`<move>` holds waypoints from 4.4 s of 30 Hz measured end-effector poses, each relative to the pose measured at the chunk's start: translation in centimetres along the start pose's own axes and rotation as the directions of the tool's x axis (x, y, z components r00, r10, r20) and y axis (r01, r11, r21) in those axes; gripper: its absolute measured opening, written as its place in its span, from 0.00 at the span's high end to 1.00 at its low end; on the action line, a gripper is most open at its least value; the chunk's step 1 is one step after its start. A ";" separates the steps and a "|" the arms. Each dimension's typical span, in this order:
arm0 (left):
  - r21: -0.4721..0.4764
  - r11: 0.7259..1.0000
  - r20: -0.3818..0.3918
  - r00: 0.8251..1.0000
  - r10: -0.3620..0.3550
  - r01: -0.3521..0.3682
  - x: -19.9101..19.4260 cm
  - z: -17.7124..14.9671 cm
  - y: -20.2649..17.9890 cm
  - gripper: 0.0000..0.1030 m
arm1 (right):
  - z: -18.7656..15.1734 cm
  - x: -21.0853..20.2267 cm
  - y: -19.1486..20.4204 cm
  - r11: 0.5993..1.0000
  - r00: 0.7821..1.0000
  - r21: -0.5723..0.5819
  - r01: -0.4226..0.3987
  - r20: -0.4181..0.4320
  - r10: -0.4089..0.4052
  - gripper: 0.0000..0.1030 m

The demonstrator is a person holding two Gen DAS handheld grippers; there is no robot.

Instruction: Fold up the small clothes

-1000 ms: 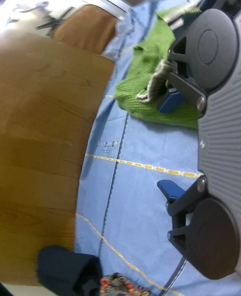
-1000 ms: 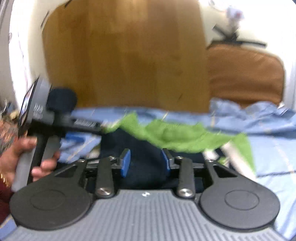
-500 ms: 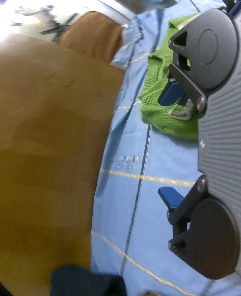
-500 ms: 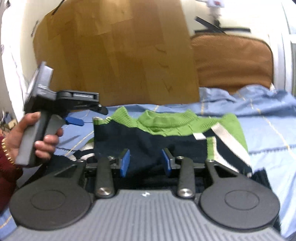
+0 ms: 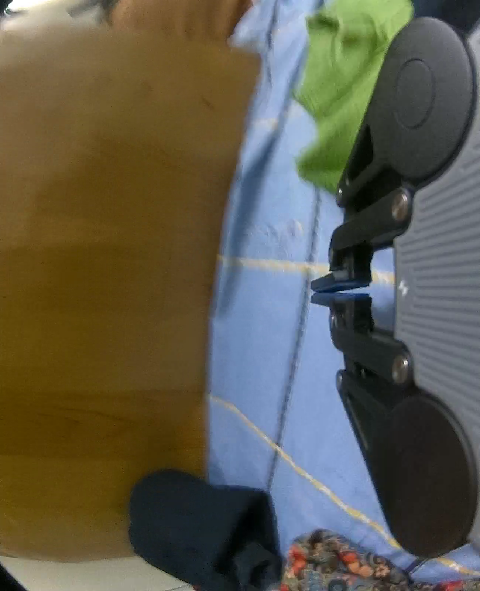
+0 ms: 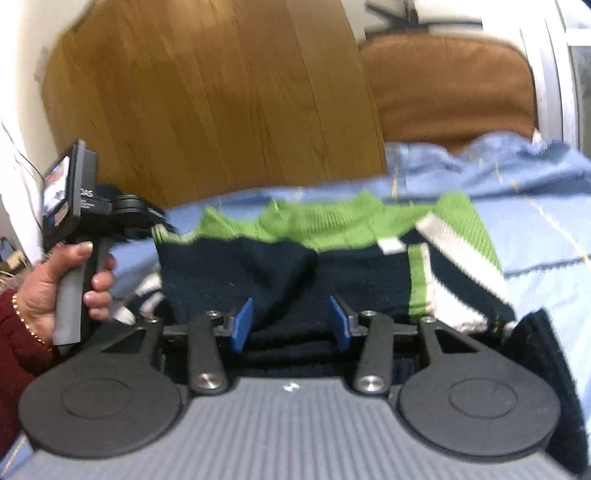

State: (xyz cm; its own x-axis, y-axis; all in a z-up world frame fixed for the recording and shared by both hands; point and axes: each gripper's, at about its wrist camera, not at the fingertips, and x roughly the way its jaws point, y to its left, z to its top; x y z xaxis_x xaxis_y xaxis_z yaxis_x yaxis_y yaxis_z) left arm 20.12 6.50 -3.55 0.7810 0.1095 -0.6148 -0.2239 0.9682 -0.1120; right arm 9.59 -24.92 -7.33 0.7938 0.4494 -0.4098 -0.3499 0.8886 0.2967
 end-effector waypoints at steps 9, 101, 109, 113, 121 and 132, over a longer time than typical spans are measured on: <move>-0.031 0.968 0.074 0.966 -0.247 0.250 -3.4 2.2 2.0 0.18 | 3.9 -1.7 -3.7 0.993 0.995 0.055 -0.100 0.015 0.099 0.51; -0.083 0.705 -0.168 0.688 -0.706 0.704 -17.4 -11.1 7.6 0.88 | -2.6 -12.6 -9.1 0.943 0.999 0.328 -0.047 -0.002 0.051 0.87; 0.060 0.814 -0.239 0.800 -0.550 0.578 -16.8 -11.6 5.6 0.84 | -4.0 -13.1 -8.2 0.935 1.000 0.354 -0.025 0.006 0.025 0.86; 0.114 0.834 -0.198 0.835 -0.513 0.539 -17.5 -11.8 4.9 0.80 | -4.0 -13.3 -7.2 0.963 0.999 0.267 0.032 0.010 -0.036 0.71; 0.137 0.845 0.034 0.850 -0.525 0.517 -24.2 -10.1 6.0 0.63 | -1.2 -16.9 -2.5 0.999 0.981 0.031 0.015 0.195 -0.021 0.67; 0.334 0.849 -0.065 0.909 -0.412 0.409 -18.9 -11.2 -3.3 0.74 | -0.1 -7.4 3.6 0.970 0.997 -0.242 -0.024 0.060 0.039 0.71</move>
State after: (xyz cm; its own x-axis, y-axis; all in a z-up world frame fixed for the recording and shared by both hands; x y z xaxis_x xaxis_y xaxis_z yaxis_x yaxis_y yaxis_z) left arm -0.48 -1.27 -0.32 0.7643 -0.3138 -0.5634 0.3236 0.9423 -0.0858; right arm 2.46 -25.01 -3.31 0.8077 0.4777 -0.3456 -0.4785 0.8736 0.0891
